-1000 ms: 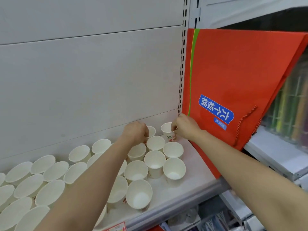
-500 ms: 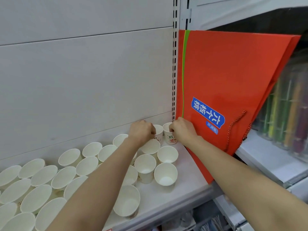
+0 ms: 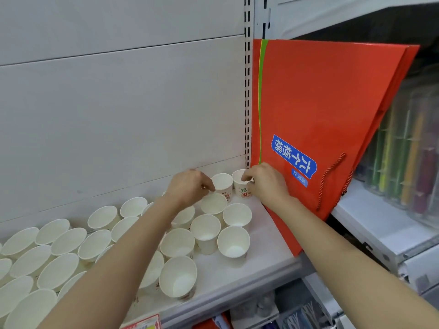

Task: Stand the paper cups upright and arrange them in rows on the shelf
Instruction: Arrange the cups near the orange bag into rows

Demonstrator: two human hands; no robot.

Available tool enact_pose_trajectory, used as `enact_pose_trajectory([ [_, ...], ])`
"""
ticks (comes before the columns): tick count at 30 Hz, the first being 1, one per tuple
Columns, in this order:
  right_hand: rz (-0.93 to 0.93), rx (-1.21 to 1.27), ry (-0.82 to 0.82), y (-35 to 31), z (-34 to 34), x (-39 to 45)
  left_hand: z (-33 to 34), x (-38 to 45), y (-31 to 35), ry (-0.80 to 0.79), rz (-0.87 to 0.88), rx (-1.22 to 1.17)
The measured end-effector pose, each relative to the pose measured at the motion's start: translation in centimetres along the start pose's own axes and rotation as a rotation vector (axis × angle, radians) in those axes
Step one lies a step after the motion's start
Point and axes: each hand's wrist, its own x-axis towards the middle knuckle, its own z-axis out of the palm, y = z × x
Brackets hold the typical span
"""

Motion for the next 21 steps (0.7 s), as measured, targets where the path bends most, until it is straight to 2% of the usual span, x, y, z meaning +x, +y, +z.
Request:
enact_pose_trajectory([
  [2, -0.018, 0.068, -0.028, 0.1, -0.6, -2.7, -0.2, -1.5, -0.8, -0.083, 0.020, -0.041],
  [4, -0.051, 0.106, -0.125, -0.2, -1.3, -5.6, -0.3, -2.3, -0.7, -0.146, 0.026, -0.116],
  [8, -0.147, 0.072, -0.232, -0.3, -1.2, -8.0, 0.0, -1.9, 1.4, -0.155, 0.025, -0.146],
  [13, -0.189, -0.023, -0.194, -0.1, 0.2, -7.7, 1.7, -1.2, 3.3, -0.189, -0.035, -0.038],
  [18, -0.035, -0.037, -0.040, 1.6, 0.3, -6.7, 2.5, -1.1, 4.3, -0.074, -0.087, -0.018],
  [21, 0.038, -0.058, -0.047, 1.9, 0.2, -5.9, 2.7, -1.2, 4.8, -0.022, -0.106, -0.024],
])
